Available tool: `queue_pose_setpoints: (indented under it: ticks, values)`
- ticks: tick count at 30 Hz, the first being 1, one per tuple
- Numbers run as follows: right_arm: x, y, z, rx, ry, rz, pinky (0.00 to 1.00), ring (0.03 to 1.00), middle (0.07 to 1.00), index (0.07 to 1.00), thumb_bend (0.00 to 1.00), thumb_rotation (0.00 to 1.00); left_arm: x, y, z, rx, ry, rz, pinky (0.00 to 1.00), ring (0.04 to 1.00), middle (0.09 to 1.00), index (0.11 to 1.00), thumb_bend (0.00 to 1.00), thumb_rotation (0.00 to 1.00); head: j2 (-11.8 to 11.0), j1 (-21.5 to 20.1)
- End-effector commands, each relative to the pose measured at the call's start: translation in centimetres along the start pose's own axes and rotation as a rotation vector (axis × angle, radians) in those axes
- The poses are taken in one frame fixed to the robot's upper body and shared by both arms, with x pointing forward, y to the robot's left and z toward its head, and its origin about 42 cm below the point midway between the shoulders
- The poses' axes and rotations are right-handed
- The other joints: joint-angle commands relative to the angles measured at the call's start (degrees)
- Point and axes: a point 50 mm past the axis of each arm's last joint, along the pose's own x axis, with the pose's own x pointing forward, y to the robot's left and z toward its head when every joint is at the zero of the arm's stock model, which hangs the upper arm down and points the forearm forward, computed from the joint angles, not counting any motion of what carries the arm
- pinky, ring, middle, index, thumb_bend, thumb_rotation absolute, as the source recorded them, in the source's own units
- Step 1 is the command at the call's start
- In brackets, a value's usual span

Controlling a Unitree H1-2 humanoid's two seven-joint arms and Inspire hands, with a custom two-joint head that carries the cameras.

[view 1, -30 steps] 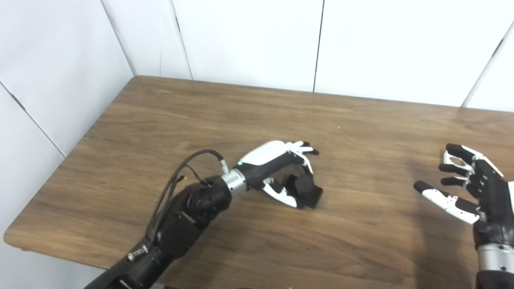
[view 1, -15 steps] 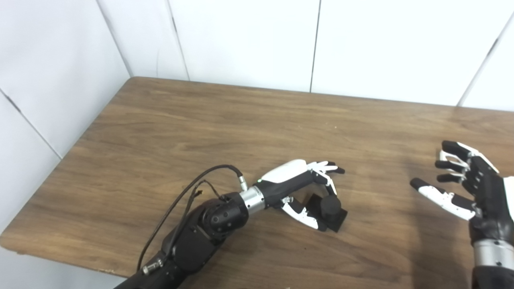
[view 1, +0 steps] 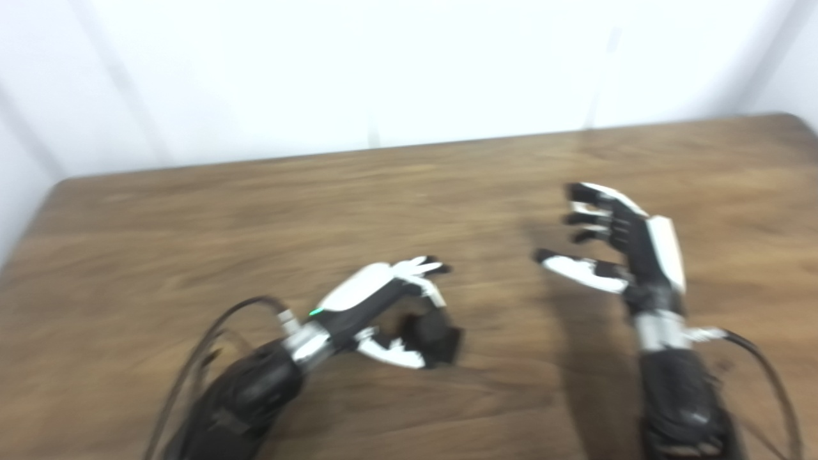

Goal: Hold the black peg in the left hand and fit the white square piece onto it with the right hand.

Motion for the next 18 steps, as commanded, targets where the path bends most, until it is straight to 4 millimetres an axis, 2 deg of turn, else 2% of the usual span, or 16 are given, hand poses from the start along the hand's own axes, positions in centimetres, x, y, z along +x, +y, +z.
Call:
queue_pose_setpoints:
  ticks: [1, 3, 4, 9, 14, 18]
  values:
    - [0.8, 0.8, 1.7, 0.004, -0.093, -0.017, 0.52, 0.649, 0.767, 0.749, 0.65, 0.16, -2.0, 0.1, -1.1, 0.033, 0.023, -0.06, 1.0, 1.0, 0.927, 0.491, 0.52, 0.07, -0.76, -2.84]
    - [0.9, 1.3, 2.0, -0.004, -0.097, -0.015, 0.53, 0.649, 0.766, 0.752, 0.65, 0.16, -2.4, 0.1, -1.3, 0.027, 0.02, -0.063, 1.0, 1.0, 0.924, 0.491, 0.52, 0.07, -2.0, -6.29]
    - [1.0, 1.5, 2.1, -0.007, -0.1, -0.013, 0.53, 0.653, 0.769, 0.753, 0.65, 0.16, -2.5, 0.0, -1.4, 0.025, 0.017, -0.063, 1.0, 1.0, 0.923, 0.491, 0.52, 0.07, -2.0, -6.29]
    - [1.4, 2.5, 2.3, -0.022, -0.118, -0.007, 0.5, 0.65, 0.769, 0.751, 0.65, 0.15, -3.1, -0.3, -2.1, 0.007, 0.01, -0.05, 0.98, 0.998, 0.917, 0.49, 0.52, 0.06, -4.29, -11.72]
    - [2.1, 2.9, 2.5, -0.036, -0.131, -0.003, 0.5, 0.646, 0.759, 0.744, 0.66, 0.12, -3.5, -0.1, -2.3, -0.004, 0.0, -0.037, 0.96, 0.993, 0.909, 0.49, 0.52, 0.06, -5.04, -13.23]
    - [3.1, 2.1, 3.0, -0.093, -0.159, -0.011, 0.52, 0.645, 0.745, 0.74, 0.65, 0.17, -3.5, 0.0, -2.3, -0.01, -0.005, -0.032, 0.97, 0.989, 0.907, 0.489, 0.52, 0.05, -4.98, -13.15]
